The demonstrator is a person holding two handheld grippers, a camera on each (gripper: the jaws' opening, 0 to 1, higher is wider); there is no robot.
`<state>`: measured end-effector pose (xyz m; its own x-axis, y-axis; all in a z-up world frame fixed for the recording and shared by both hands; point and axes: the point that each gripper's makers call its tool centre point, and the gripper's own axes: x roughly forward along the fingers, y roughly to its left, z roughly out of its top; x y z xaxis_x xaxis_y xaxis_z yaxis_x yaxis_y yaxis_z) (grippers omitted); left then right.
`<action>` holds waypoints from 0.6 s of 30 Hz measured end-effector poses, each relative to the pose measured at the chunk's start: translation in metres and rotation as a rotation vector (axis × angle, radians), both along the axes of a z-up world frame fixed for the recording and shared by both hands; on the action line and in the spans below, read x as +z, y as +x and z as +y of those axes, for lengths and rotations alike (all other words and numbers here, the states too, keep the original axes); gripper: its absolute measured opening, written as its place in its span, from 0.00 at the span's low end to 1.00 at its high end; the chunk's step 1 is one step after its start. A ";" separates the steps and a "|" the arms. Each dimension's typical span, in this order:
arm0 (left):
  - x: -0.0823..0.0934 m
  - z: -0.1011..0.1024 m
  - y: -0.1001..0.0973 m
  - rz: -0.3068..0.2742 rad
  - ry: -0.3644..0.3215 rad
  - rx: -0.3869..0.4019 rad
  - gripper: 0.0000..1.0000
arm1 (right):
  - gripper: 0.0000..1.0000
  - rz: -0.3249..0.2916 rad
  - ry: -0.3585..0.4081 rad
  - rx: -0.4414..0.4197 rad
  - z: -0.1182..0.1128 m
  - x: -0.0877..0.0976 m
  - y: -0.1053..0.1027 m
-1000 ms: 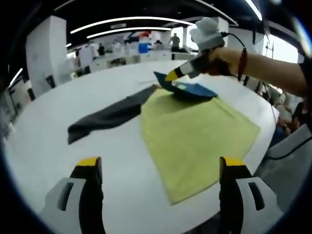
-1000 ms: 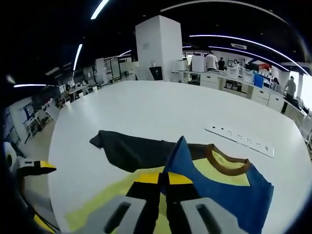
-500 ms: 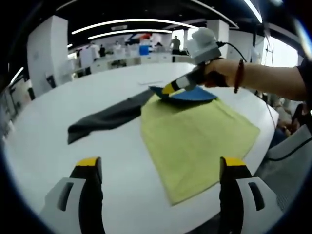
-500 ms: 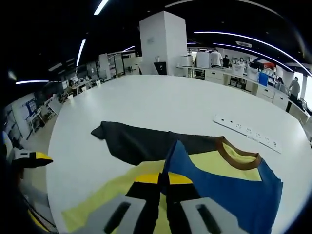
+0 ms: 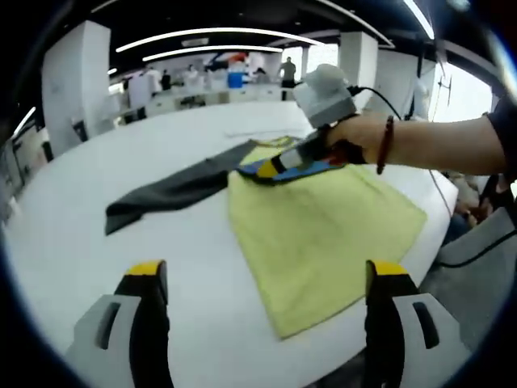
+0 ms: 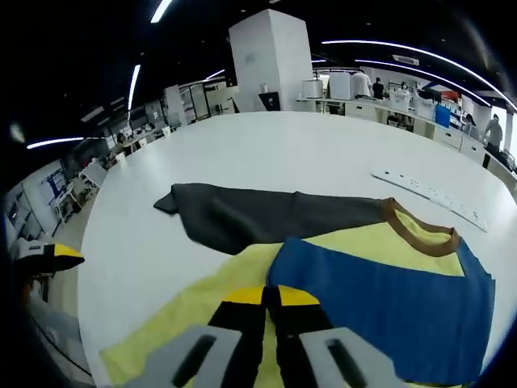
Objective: Fold the garment on the visible template until the final outline fits inside the template.
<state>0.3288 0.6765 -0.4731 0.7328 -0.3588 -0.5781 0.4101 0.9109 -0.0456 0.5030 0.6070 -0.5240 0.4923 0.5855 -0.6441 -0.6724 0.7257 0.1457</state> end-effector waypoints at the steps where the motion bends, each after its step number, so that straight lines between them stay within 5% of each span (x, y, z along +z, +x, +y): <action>1: 0.000 0.000 0.000 0.000 0.001 -0.002 0.98 | 0.00 0.003 -0.002 0.002 0.000 -0.002 -0.001; 12: 0.001 0.001 -0.001 -0.004 0.007 0.001 0.99 | 0.02 0.024 -0.003 -0.015 -0.007 -0.005 -0.006; 18: 0.003 0.000 0.000 -0.021 0.028 -0.009 0.99 | 0.29 -0.011 -0.020 -0.072 -0.025 0.005 0.005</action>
<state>0.3284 0.6760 -0.4701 0.7416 -0.3490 -0.5728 0.4185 0.9081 -0.0115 0.5084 0.5823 -0.5186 0.5398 0.5353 -0.6497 -0.6195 0.7752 0.1240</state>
